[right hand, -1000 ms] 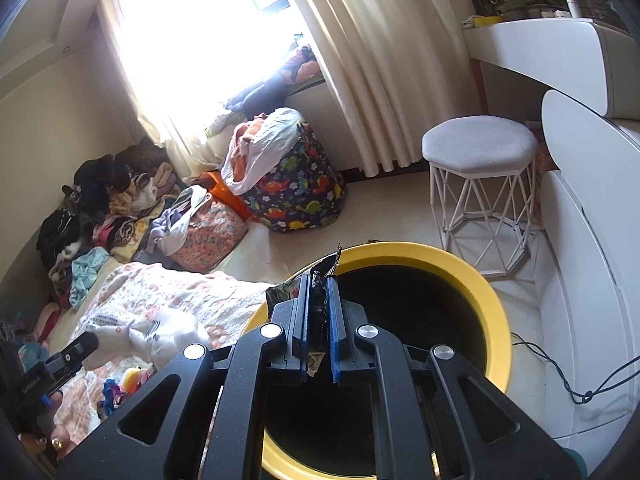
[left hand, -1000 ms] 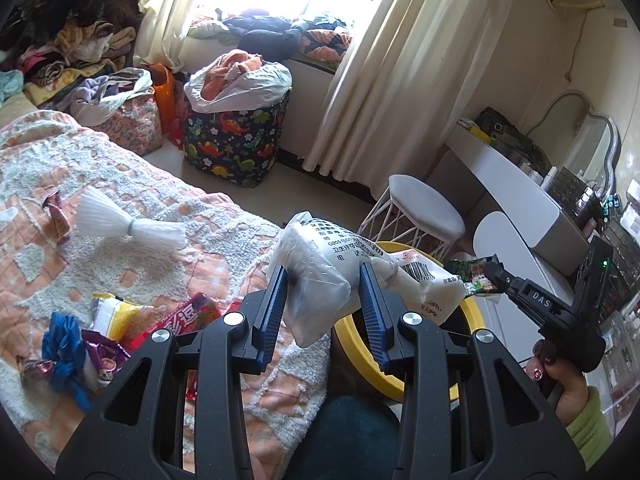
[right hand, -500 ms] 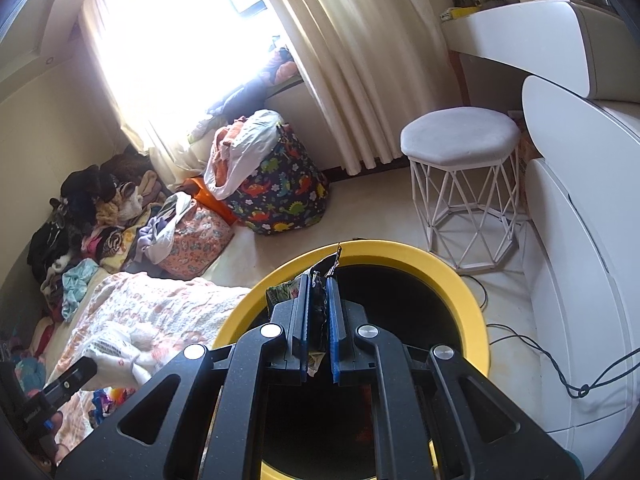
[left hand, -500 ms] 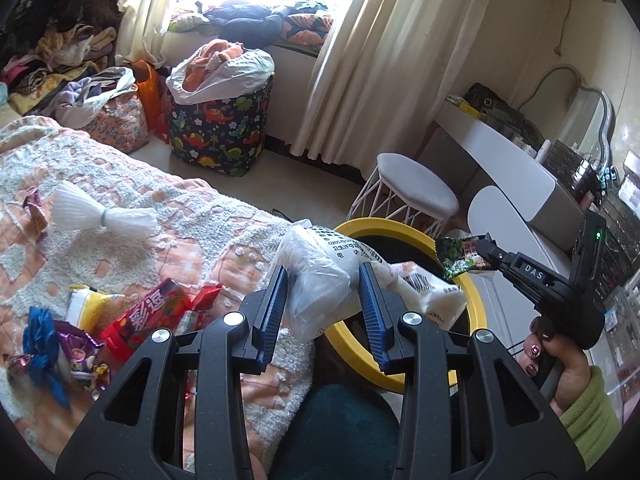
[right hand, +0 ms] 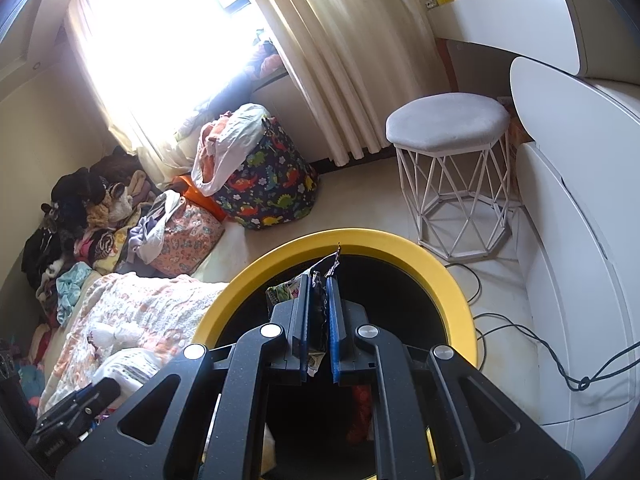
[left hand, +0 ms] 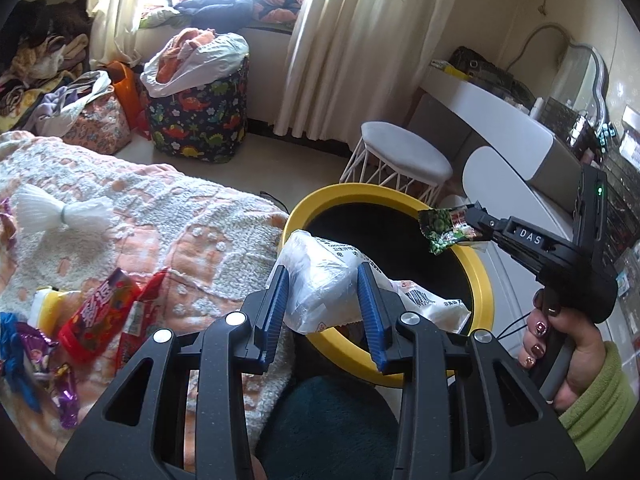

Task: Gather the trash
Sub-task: 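Open both tools to drop the white bag and green packet into the bin, then move both open tools back over the remaining wrappers on the bed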

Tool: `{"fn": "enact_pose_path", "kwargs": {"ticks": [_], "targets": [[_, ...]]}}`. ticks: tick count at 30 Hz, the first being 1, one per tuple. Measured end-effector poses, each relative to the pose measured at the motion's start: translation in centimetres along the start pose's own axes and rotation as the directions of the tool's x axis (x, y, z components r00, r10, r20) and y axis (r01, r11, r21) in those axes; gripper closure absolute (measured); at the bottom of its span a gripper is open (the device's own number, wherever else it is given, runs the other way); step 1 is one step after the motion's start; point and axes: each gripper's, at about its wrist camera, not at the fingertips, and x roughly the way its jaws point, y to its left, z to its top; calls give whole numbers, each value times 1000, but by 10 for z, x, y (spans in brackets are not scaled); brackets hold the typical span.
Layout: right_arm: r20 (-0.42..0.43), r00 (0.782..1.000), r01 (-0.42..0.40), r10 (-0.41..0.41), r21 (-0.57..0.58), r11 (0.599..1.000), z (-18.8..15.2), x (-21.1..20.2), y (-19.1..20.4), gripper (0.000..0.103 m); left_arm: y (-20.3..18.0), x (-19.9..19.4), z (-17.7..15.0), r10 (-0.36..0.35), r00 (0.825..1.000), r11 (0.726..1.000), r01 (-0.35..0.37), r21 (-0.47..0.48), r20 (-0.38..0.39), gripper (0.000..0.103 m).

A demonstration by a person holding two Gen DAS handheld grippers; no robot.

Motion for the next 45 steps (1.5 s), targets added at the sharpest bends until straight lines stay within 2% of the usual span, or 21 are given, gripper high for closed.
{"fn": "enact_pose_path", "kwargs": {"ticks": [16,21,23,25,26,29,38,45], "targets": [[-42,999,9,-9,13,1000,-4,12,-7,95,-23,31,-4,-4,999,998,7,54,-44,75],[-56,998,6,-4,36,999,-6,15,-10,91,-22,35,-1,-19,999,999,20,48,-33,72],[-60,998,9,-7,34,999,-6,16,-11,87,-18,33,-1,-36,999,999,36,26,-24,59],[-57,998,9,-7,46,999,-6,15,-12,76,-15,29,-1,-30,1000,999,30,16,-3,35],[-55,998,9,-6,49,999,-6,15,-12,71,-13,27,-1,-27,1000,1000,27,11,9,31],[-48,999,14,-12,40,999,-6,14,-9,65,-6,20,0,-9,999,1000,9,-13,35,11],[-25,1000,11,-12,-15,1000,-6,9,5,54,16,3,-1,65,995,995,-59,-77,71,11],[-19,1000,-3,2,-52,999,-9,5,20,50,32,-14,-2,98,990,991,-87,-102,103,11]]}}
